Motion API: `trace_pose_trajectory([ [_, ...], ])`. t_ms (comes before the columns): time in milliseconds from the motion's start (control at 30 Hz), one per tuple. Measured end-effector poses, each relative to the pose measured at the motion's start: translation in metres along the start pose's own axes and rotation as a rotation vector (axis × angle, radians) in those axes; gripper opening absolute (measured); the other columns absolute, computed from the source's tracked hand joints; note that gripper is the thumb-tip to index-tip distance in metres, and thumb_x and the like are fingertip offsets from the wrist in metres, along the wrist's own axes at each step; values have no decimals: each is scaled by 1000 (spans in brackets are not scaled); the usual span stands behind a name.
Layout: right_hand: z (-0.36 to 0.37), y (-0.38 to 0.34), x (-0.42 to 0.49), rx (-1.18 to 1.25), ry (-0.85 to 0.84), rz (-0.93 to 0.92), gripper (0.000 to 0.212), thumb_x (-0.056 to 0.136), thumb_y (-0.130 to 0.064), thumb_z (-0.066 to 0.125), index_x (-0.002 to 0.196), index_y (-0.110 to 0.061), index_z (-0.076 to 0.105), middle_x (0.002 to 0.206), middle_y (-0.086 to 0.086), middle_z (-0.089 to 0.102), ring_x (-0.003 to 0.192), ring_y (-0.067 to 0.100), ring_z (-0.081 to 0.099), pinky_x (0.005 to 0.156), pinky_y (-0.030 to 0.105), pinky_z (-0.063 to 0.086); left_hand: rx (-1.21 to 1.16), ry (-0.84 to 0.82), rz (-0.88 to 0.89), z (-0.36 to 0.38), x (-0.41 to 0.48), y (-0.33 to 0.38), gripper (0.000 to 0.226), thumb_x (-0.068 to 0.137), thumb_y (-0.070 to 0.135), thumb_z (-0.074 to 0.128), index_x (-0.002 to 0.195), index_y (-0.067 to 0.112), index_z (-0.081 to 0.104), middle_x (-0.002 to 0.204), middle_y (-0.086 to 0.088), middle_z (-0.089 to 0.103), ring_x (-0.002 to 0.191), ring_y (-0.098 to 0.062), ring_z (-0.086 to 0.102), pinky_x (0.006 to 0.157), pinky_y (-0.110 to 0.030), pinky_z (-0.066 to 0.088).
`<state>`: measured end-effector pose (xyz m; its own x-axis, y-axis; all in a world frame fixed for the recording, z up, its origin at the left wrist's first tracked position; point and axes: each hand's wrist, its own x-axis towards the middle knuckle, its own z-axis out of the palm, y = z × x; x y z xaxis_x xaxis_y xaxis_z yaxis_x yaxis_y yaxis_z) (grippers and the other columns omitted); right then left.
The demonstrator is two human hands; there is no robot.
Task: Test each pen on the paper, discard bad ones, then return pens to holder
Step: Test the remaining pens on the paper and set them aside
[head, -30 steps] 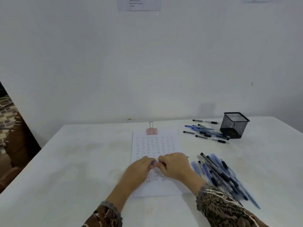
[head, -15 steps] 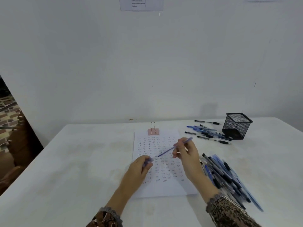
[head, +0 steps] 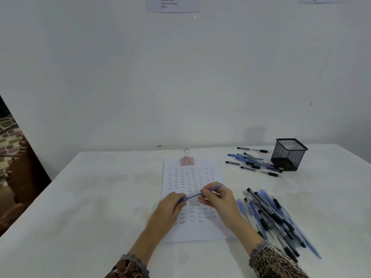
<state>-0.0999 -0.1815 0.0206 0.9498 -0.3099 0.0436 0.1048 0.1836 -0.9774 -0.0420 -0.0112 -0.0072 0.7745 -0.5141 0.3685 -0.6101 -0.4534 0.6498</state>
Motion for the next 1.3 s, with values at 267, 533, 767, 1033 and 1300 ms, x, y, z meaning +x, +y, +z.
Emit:
trace_pose_trajectory([
  [267,14,5,-16,-223,-160,-52,7,80,-1,69,82,-6,66,75,9,70,75,21,69,73,29,56,-36,-34,109,1,-4,0,25,88,32,42,100,19,60,86,15,54,81,15,47,74,-4,37],
  [533,-11,-35,-10,-966,-230,-82,12,87,-8,60,96,-12,67,88,-2,62,66,2,55,65,10,44,15,31,63,-4,0,-5,34,87,38,48,105,14,63,96,15,53,93,6,50,84,-4,38],
  [767,-55,-45,-34,-1330,281,-102,26,98,-20,40,116,-18,57,100,-3,48,81,14,54,71,23,42,223,74,-57,0,0,-18,50,86,38,33,125,17,55,125,0,53,116,-14,47,101,-28,38],
  [1033,-134,-44,-61,-1415,429,363,13,91,-22,43,96,-27,54,106,-1,56,91,21,53,84,33,45,296,-27,-274,1,3,-13,51,94,33,34,141,15,33,151,-5,22,137,-21,23,116,-33,17],
  [1300,-147,-56,-53,-1378,198,420,15,89,-23,49,101,-31,53,112,0,56,93,17,57,83,31,51,283,-23,-276,1,2,-12,48,96,28,37,143,19,29,153,0,17,138,-18,20,113,-27,14],
])
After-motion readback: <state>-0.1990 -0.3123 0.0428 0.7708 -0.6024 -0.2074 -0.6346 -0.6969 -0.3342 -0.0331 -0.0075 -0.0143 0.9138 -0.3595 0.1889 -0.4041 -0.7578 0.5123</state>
